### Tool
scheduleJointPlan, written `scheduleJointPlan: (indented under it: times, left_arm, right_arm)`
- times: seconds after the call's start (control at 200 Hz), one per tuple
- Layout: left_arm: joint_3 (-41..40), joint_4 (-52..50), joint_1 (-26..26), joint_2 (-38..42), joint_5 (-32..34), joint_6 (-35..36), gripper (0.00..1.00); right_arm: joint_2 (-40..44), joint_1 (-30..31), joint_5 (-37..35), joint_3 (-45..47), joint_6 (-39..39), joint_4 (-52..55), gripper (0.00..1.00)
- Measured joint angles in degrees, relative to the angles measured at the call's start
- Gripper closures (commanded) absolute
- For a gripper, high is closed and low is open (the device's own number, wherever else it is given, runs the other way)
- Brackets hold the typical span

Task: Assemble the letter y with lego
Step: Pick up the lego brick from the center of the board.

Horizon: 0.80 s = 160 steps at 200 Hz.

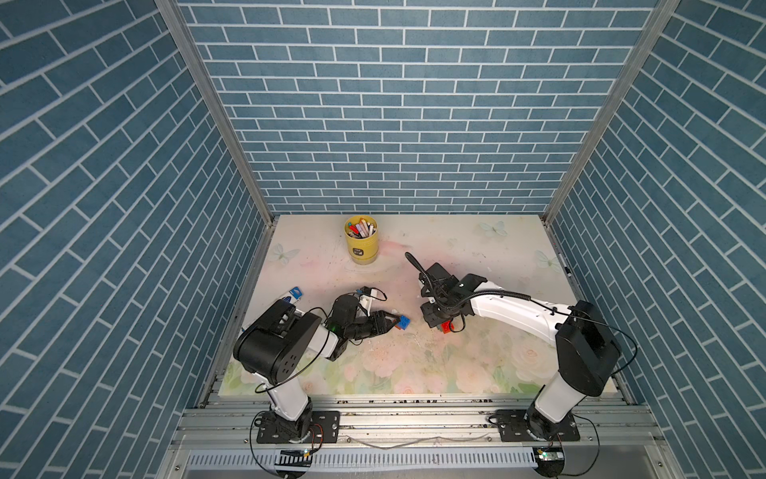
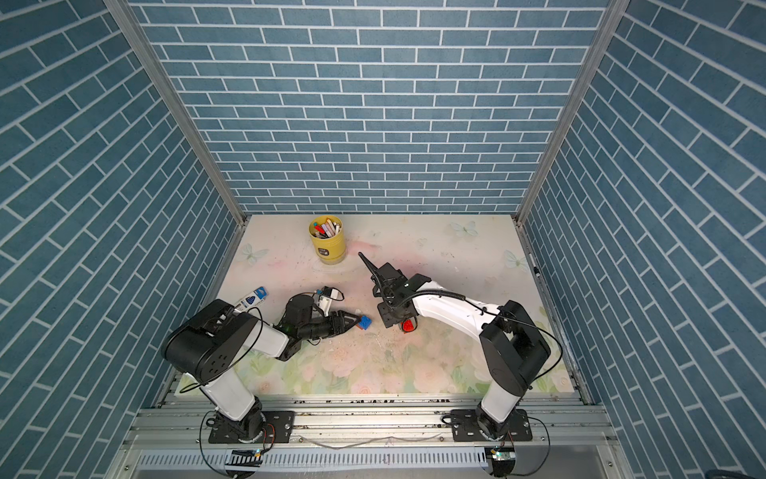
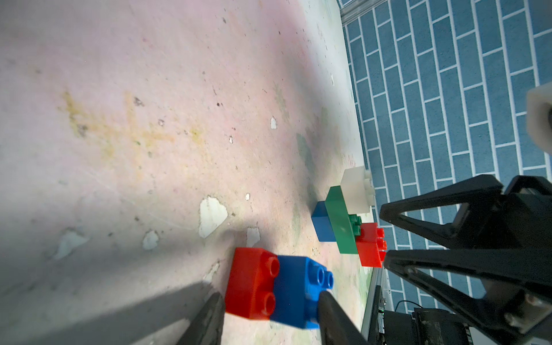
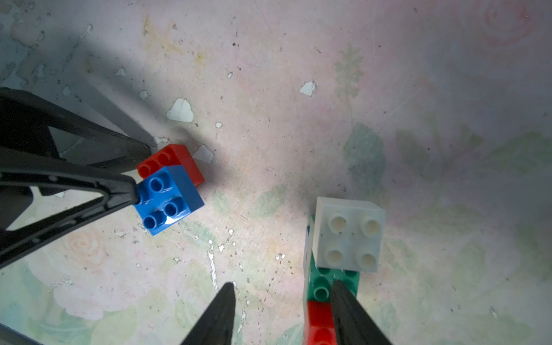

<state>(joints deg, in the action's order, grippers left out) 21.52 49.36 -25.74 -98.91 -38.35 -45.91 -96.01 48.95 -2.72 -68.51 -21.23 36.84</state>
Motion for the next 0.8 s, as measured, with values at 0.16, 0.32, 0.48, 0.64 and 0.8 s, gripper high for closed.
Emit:
scheduleJointPlan:
  times: [0.16,0.32,0.48,0.64,0.8]
  left_arm:
    - [0.2,-0.6,0.0,0.2,-0.2,0.1,0.51]
    - [0.4,-1.0,0.0,0.3,-0.3,0.5,0.52]
    - [0.4,-1.0,0.1,0.3,-0.4,0.8,0.53]
    - [0.4,-1.0,0.3,0.3,-0.6,1.2,0.54]
    - [0.5,-1.0,0.3,0.2,-0.8,1.4,0.54]
  right_arm:
    - [-0.3,0.0,0.0,0.0,0.0,0.0,0.47]
    - [-0.2,-0.2,-0.2,0.0,0.0,0.1,0.47]
    - [0.6,-0.9,-0.6,0.0,-0.1,0.6,0.46]
    - [1.9,-3.0,-1.5,0.0,-1.1,1.8,0.46]
    - [1.9,-4.7,-1.3,0.7,-1.5,2.1,0.46]
